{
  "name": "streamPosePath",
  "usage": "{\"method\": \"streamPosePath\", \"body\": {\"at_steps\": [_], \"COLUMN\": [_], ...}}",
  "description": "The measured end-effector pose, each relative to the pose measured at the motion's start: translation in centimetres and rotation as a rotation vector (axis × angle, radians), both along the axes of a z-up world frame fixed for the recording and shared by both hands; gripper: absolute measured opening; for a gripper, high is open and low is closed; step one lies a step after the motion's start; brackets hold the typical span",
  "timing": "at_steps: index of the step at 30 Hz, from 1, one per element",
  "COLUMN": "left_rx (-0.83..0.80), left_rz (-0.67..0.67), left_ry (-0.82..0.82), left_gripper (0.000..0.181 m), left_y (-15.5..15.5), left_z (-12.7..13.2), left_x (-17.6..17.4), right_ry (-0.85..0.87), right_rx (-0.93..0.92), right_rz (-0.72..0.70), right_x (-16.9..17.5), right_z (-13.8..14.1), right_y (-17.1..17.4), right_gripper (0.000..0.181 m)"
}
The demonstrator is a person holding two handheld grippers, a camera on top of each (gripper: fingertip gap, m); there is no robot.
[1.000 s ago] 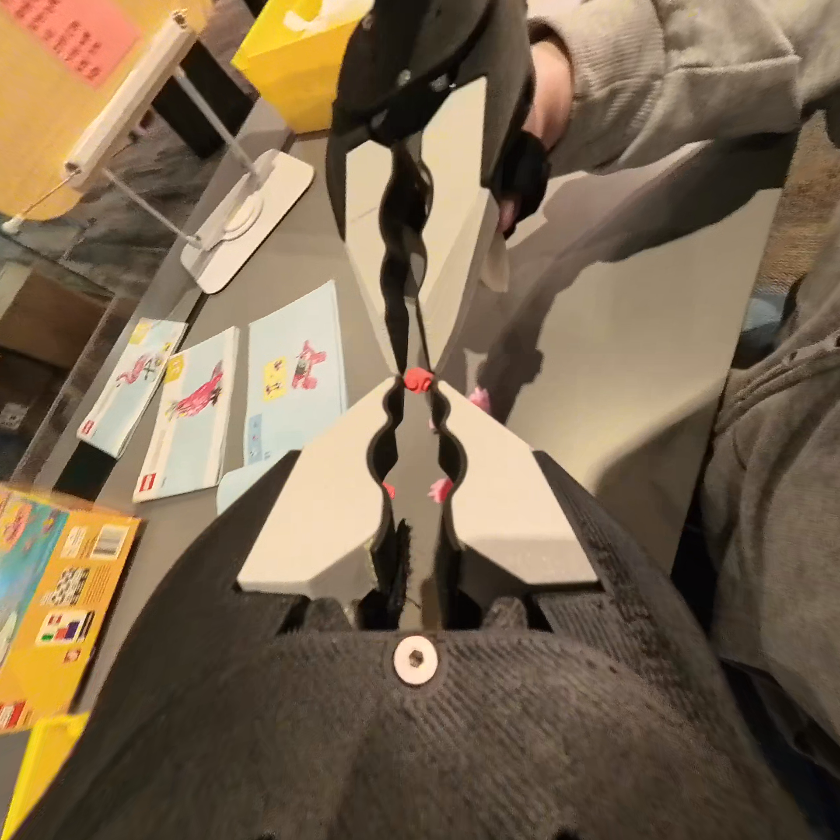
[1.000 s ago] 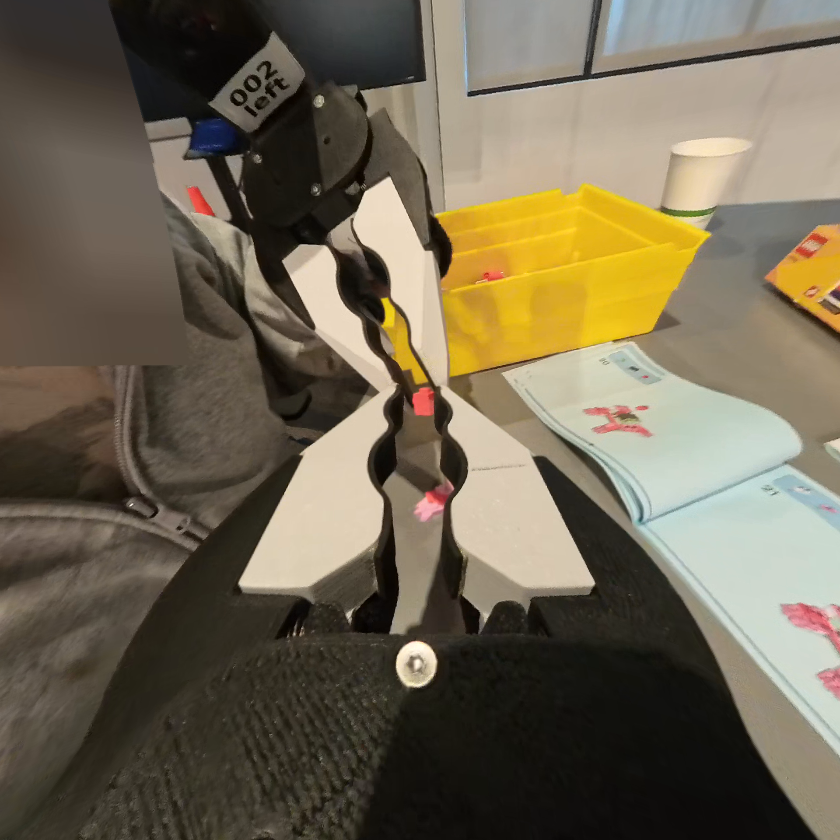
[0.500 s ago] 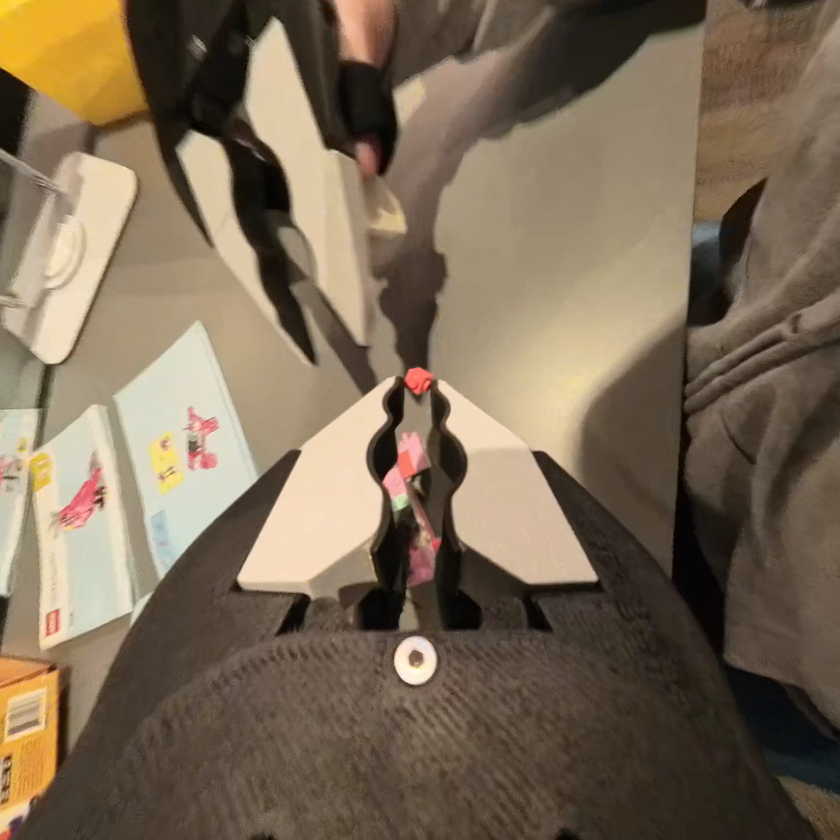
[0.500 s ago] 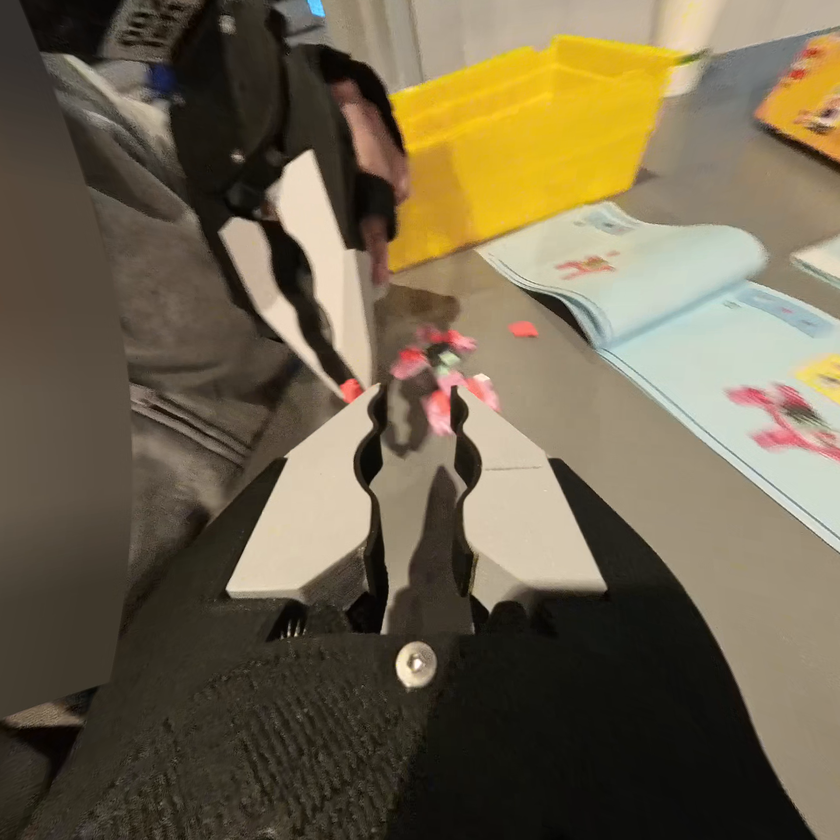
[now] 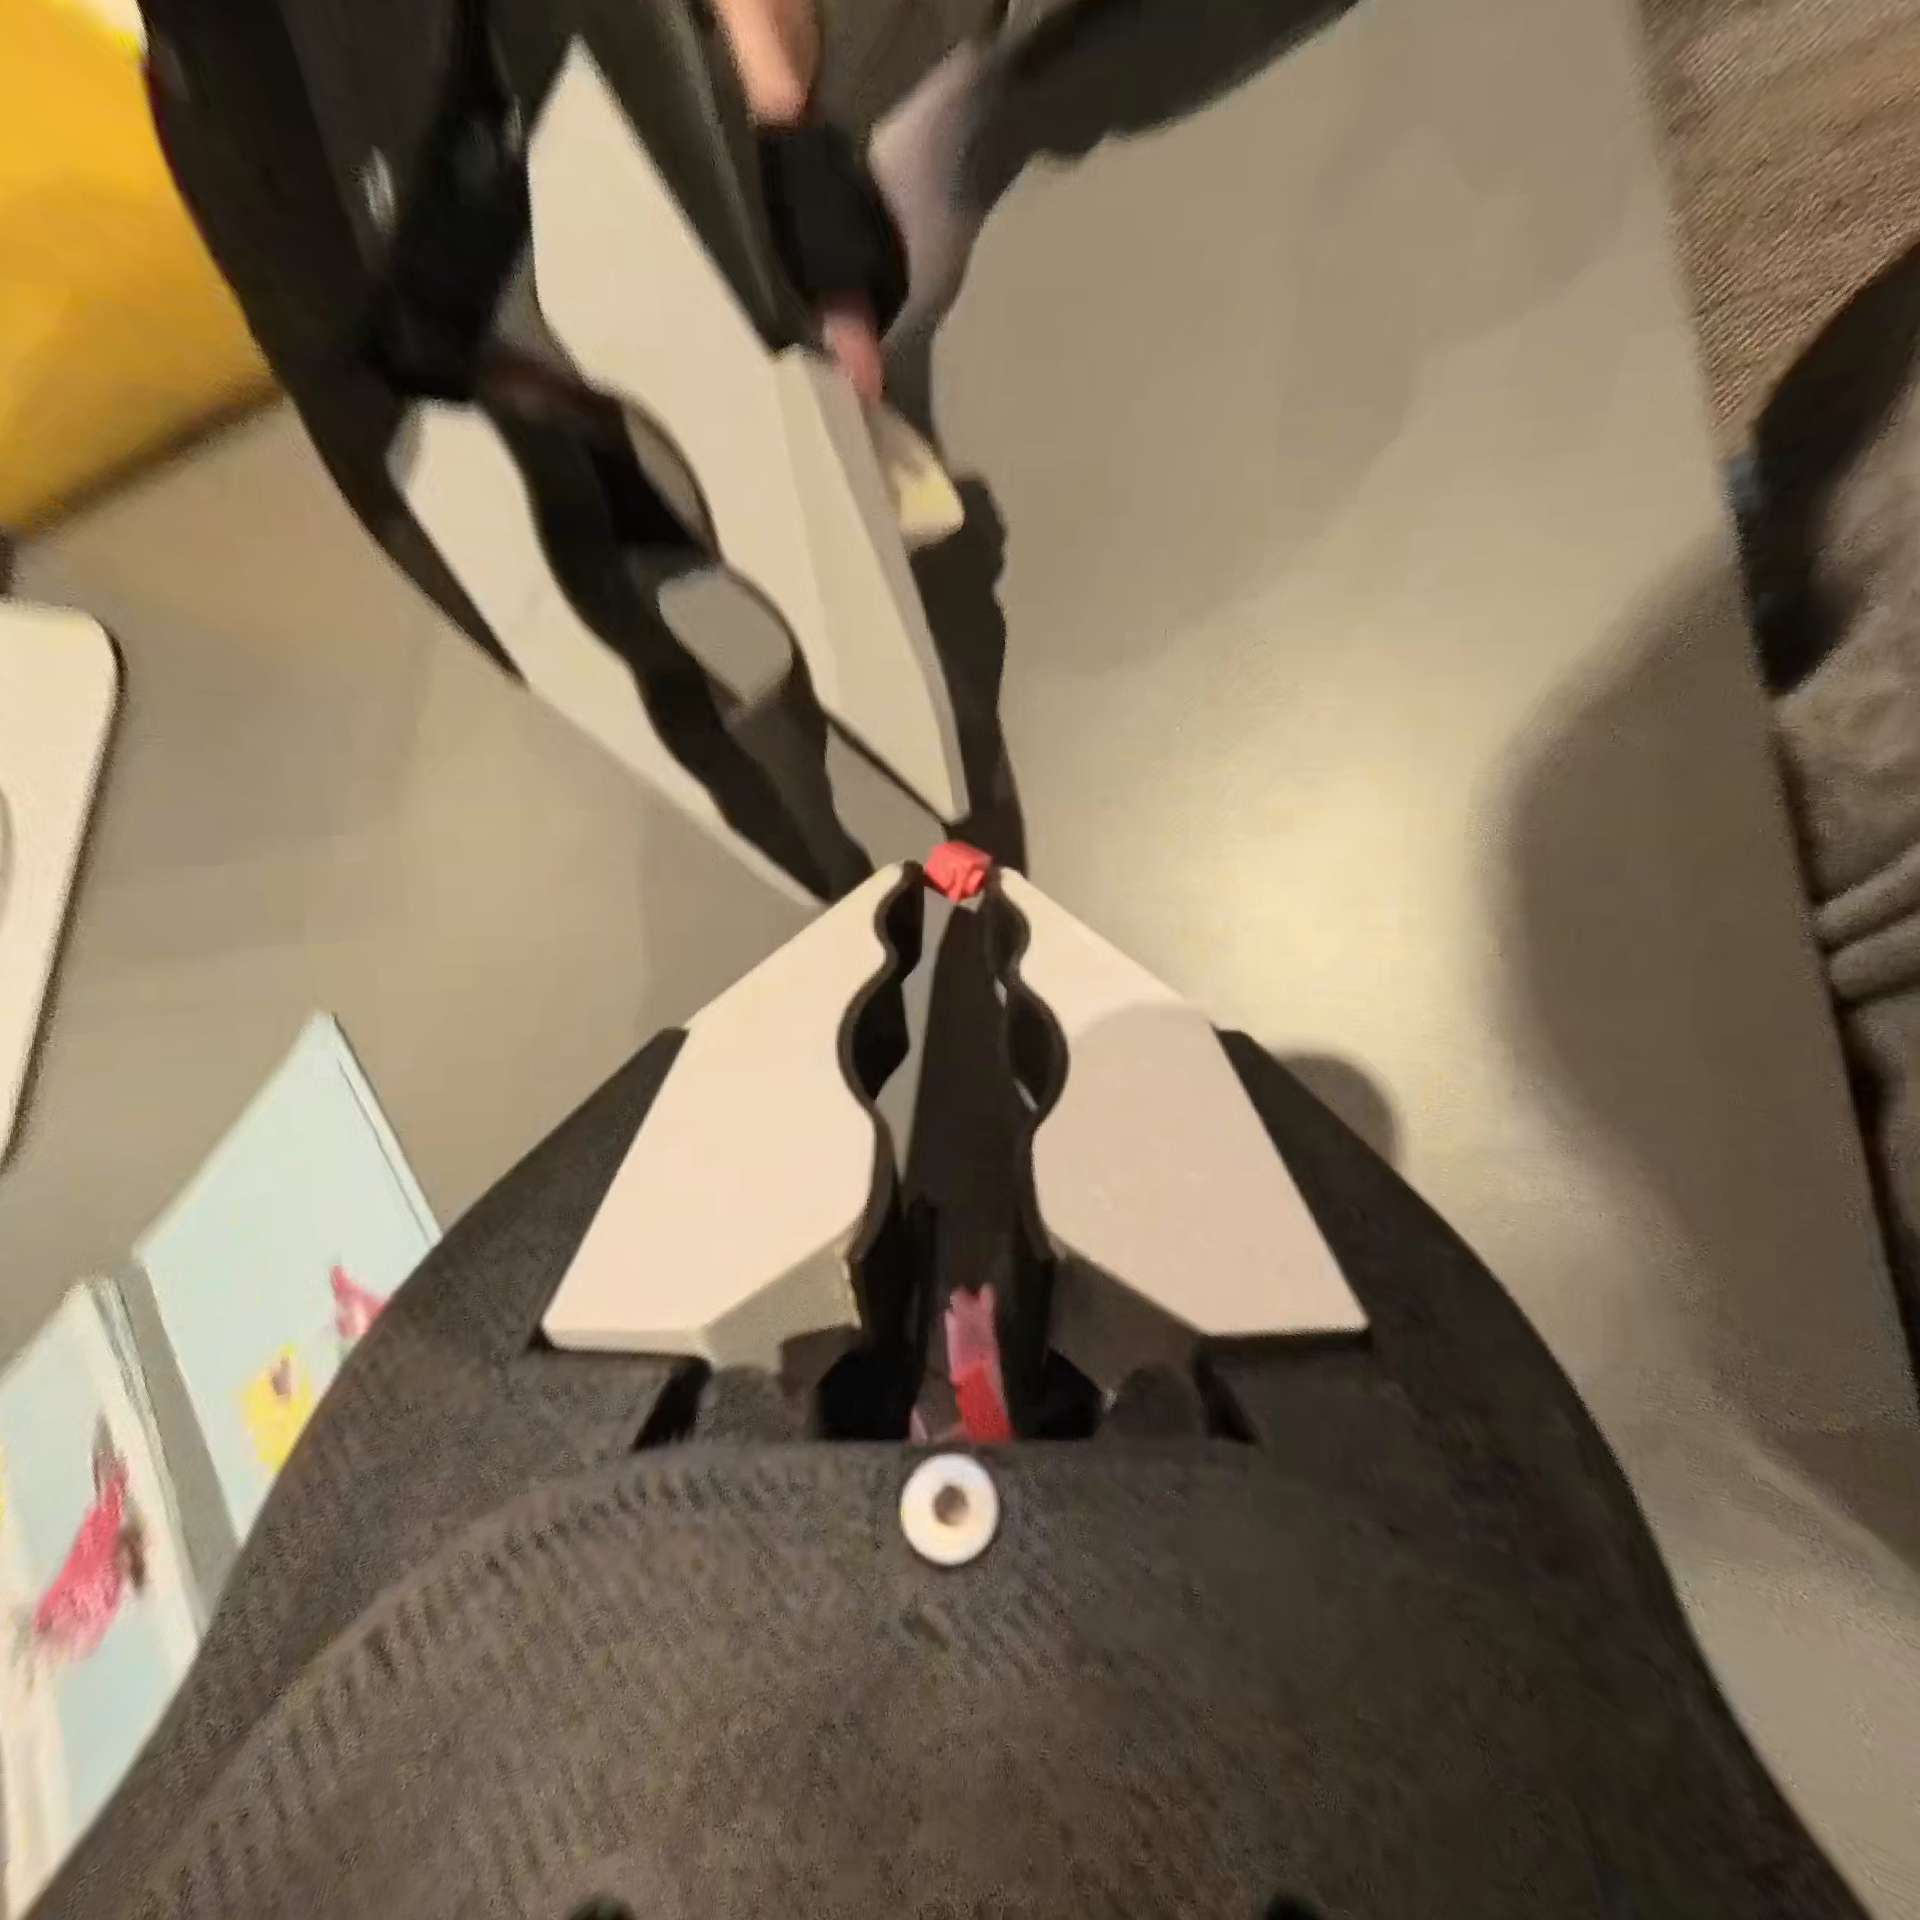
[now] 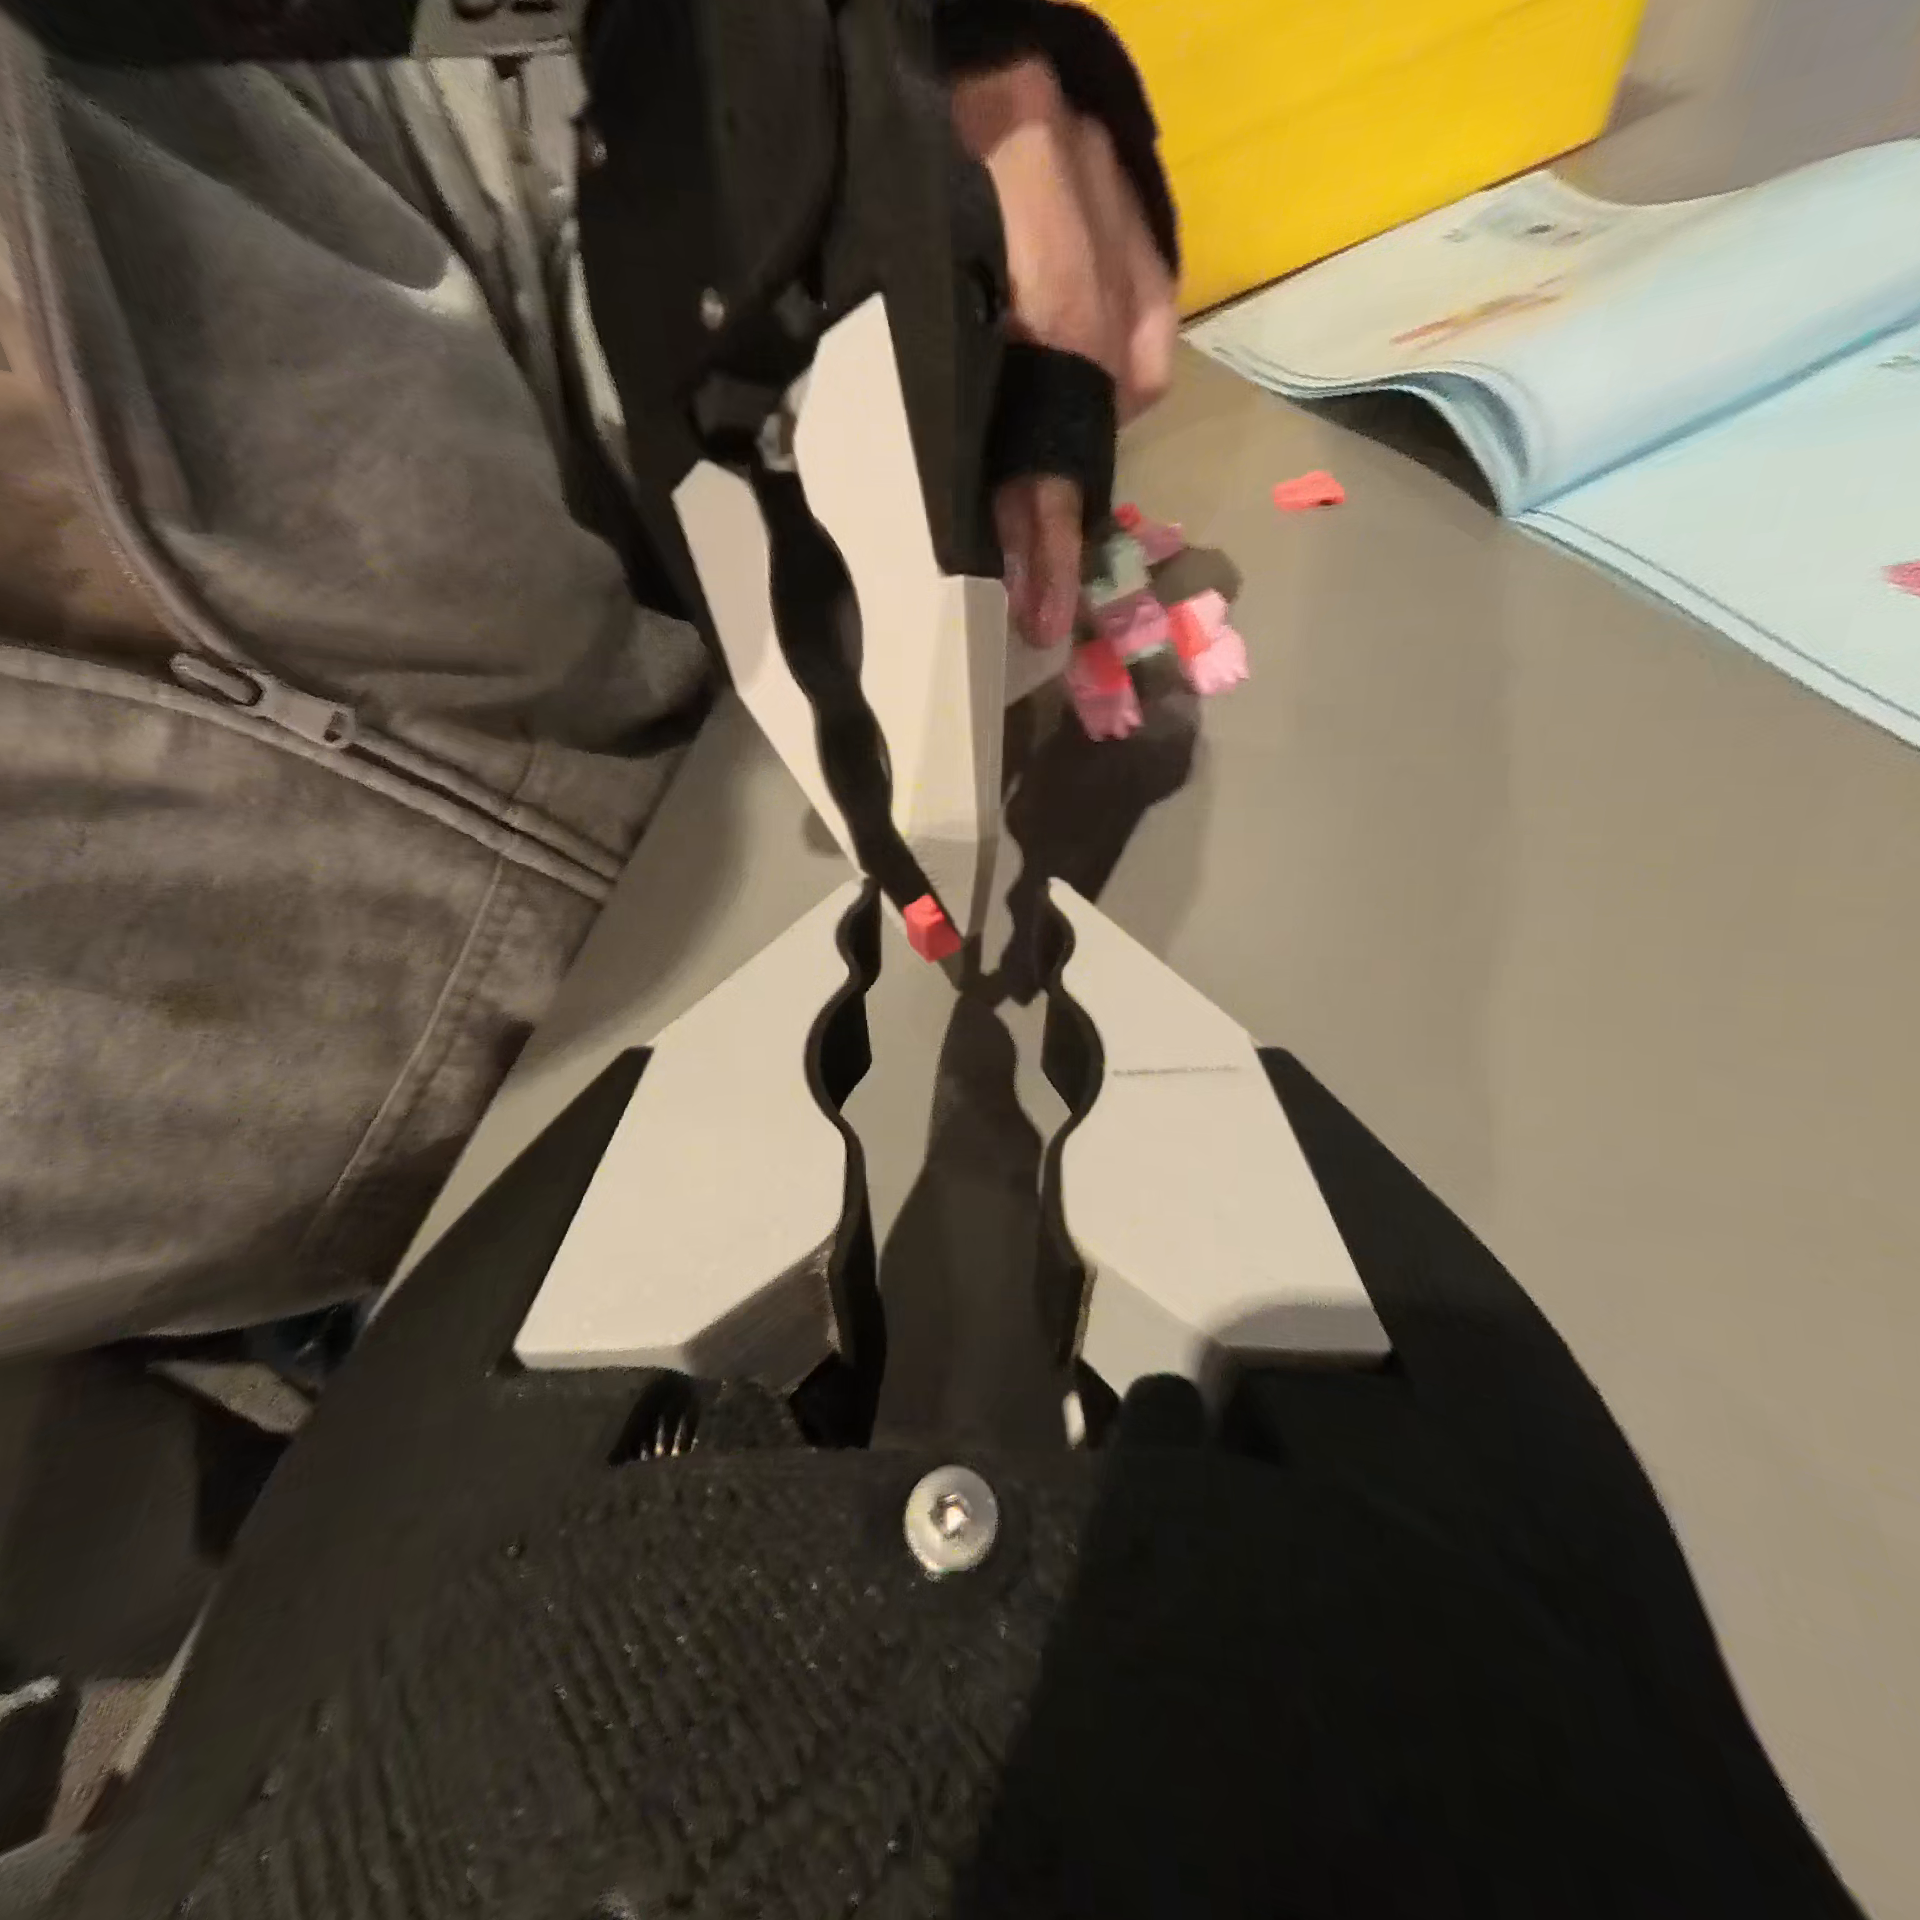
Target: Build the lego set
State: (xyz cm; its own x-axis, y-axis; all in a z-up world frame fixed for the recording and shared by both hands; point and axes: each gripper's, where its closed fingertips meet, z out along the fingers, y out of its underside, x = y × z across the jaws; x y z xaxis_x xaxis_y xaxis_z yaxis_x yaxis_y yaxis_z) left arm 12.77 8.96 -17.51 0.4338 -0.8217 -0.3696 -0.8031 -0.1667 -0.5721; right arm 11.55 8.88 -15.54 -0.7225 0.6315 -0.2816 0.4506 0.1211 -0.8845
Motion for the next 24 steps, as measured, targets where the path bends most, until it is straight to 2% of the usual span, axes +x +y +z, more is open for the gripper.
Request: {"method": "streamPosePath", "body": {"at_steps": [3,6,12,14,15,17,21,24], "left_rx": [0.094,0.114,0.128,0.170,0.200,0.216,0.221,0.180], "left_rz": [-0.101,-0.125,-0.125,-0.073,-0.035,0.053,0.258,0.388], "left_ry": [-0.027,-0.030,-0.036,-0.038,-0.030,-0.035,-0.109,-0.128], "left_gripper": [0.010,0.010,0.010,0.016,0.026,0.031,0.036,0.038], "left_y": [-0.5,-0.7,-0.8,-0.6,-0.5,-0.9,-2.2,-3.5], "left_z": [1.0,1.5,1.8,2.3,2.7,3.5,5.0,5.1], "left_x": [1.1,1.3,1.2,0.6,-0.1,-1.9,-5.5,-7.8], "right_ry": [-0.026,-0.065,-0.066,-0.033,-0.027,-0.025,-0.045,-0.081], "right_rx": [-0.040,-0.084,-0.101,-0.084,-0.047,0.055,0.171,0.254], "right_rz": [0.090,0.137,0.137,0.099,0.075,0.031,0.014,0.021], "right_x": [0.9,1.7,1.4,0.9,0.7,0.2,-0.5,-0.6], "right_z": [0.2,0.2,0.4,0.6,0.3,-0.9,-2.4,-3.7], "right_y": [-1.2,-1.6,-1.6,-1.1,-0.7,0.1,0.4,0.6], "right_gripper": [0.018,0.017,0.009,0.006,0.006,0.006,0.006,0.006]}}
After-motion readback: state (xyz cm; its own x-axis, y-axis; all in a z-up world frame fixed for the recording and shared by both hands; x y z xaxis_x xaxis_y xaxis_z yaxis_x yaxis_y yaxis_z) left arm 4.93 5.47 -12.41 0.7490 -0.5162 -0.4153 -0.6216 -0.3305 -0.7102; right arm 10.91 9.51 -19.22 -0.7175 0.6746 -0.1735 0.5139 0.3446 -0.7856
